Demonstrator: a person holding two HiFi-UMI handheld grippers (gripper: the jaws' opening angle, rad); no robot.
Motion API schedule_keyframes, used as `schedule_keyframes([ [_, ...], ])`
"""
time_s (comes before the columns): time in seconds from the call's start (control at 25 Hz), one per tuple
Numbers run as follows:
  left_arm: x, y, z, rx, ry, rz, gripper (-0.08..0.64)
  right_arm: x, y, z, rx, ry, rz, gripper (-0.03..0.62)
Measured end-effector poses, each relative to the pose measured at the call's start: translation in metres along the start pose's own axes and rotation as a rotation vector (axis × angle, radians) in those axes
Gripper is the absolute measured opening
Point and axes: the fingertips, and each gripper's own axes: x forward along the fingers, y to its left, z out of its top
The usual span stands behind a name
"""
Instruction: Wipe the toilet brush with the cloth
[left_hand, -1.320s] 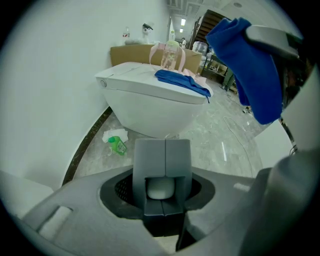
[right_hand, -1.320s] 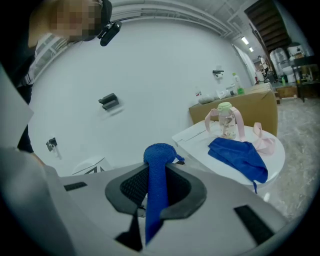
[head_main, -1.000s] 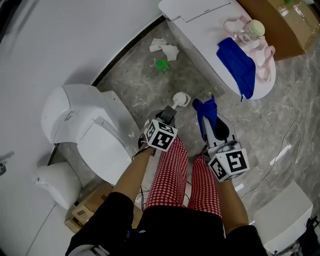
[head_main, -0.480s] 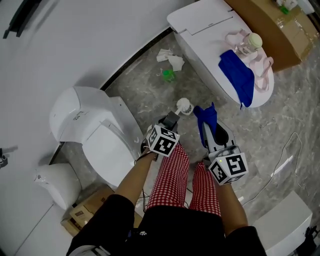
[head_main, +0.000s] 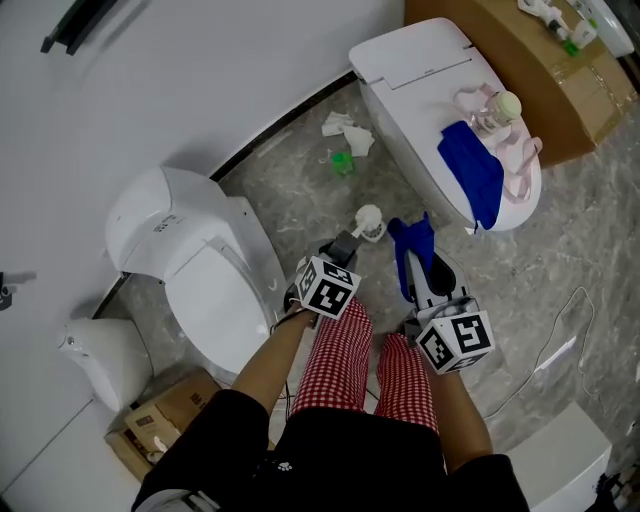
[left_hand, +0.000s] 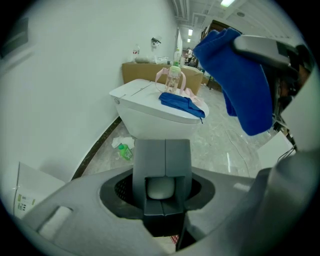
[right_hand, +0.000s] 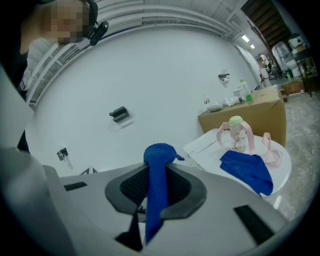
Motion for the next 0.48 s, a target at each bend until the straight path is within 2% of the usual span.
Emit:
schedule_keyframes([
  [0.48, -0.029, -0.007, 0.018, -0.03, -0.046, 0.009, 0.169, -0.015, 0.016, 0.025, -0.001, -0.012, 0.025, 0.064],
])
